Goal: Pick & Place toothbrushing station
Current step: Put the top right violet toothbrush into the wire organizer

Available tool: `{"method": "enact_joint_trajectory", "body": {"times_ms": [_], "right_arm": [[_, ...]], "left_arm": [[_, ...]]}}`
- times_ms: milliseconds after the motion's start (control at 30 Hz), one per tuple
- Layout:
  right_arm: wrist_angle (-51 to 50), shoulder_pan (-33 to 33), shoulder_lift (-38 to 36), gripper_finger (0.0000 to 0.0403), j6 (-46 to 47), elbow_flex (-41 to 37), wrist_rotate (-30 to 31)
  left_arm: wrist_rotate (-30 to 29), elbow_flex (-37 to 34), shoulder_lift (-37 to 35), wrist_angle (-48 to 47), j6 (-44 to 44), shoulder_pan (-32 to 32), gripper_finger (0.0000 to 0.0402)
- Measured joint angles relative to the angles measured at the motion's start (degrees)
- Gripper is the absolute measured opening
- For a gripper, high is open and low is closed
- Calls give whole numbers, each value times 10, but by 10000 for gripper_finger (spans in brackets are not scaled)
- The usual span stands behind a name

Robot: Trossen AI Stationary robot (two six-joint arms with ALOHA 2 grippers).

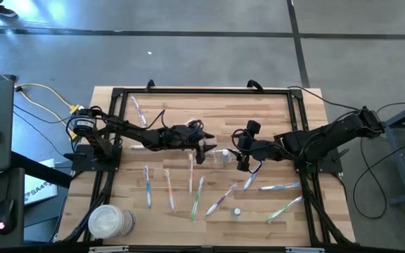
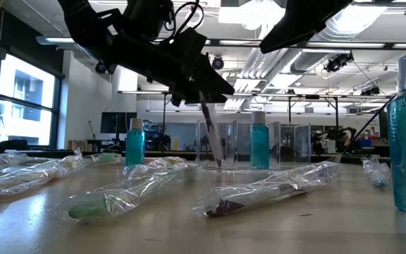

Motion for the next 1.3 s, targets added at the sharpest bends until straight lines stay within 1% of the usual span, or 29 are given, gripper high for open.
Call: {"method": "enact_joint_trajectory", "body": {"times_ms": [233, 400, 600, 667, 833, 967, 1100, 1200, 1300], "right_arm": [[0, 0, 0, 240, 0, 0, 0], [0, 0, 0, 240, 0, 0, 0], [0, 0, 0, 240, 0, 0, -8], [0, 0, 0, 240, -2, 0, -17], [0, 0, 0, 240, -3, 0, -17], [0, 0, 0, 240, -3, 0, -17], [0, 0, 0, 240, -3, 0, -17], [0, 0, 0, 240, -3, 0, -17], [0, 0, 0, 240, -3, 0, -17]], "left_arm": [[0, 3, -2, 0, 1, 0, 217], [0, 23, -2, 0, 19, 0, 217], [-3, 51, -2, -37, 38, 0, 217], [-7, 60, -2, -53, 41, 0, 217], [-9, 88, -2, -108, 63, 0, 217], [-10, 121, -2, -199, 52, 0, 217], [-39, 157, -2, -294, 54, 0, 217], [-60, 166, -2, -314, 63, 0, 217], [-61, 167, -10, -313, 67, 0, 217]]}}
